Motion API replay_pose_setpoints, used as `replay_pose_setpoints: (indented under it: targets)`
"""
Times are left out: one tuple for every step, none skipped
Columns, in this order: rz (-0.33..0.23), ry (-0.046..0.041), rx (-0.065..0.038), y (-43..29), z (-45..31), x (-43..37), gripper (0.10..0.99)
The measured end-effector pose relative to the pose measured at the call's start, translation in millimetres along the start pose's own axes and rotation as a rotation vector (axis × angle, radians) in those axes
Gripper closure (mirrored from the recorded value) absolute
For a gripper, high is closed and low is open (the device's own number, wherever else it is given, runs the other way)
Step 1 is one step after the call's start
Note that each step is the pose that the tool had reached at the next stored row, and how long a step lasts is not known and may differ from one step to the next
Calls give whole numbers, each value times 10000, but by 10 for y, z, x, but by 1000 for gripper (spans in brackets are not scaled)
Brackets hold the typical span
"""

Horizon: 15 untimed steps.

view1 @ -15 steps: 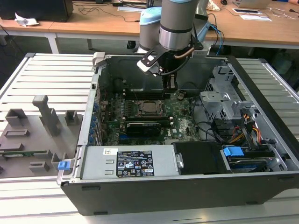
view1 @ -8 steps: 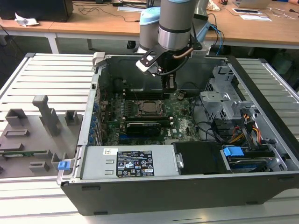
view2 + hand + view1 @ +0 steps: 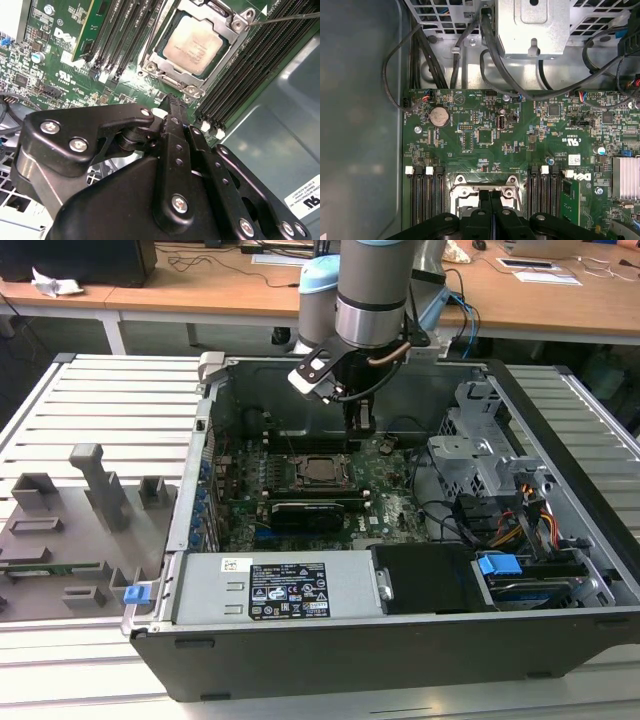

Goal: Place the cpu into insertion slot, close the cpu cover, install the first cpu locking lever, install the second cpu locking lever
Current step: 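Close the cpu cover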

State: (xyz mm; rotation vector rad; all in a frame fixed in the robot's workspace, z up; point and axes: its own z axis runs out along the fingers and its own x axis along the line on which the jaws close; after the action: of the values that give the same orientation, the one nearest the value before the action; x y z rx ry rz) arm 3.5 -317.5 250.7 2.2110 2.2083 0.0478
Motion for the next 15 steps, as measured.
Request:
replay_pose_setpoints:
  targets:
    - [-1,0,0,-3,0,0,980]
    - [-1,0,0,-7,0,0,980]
    - [0,0,0,-12,0,0,980]
    - [0,-1,0,-15,0,0,980]
    - [0,-1,0,-22,0,0,980]
    - [0,0,0,-29,0,0,980]
    - [0,-1,0,-36,0,0,980]
    - [0,-1,0,-42,0,0,980]
    - [0,0,0,-47,0,0,980]
    - [0,-1,0,-52,0,0,980]
    - [0,0,0,-56,0,0,980]
    - [0,-1,0,-62,0,0,980]
    - [0,0,0,-67,0,0,980]
    - [0,0,0,-71,0,0,980]
    - [0,0,0,-75,0,0,980]
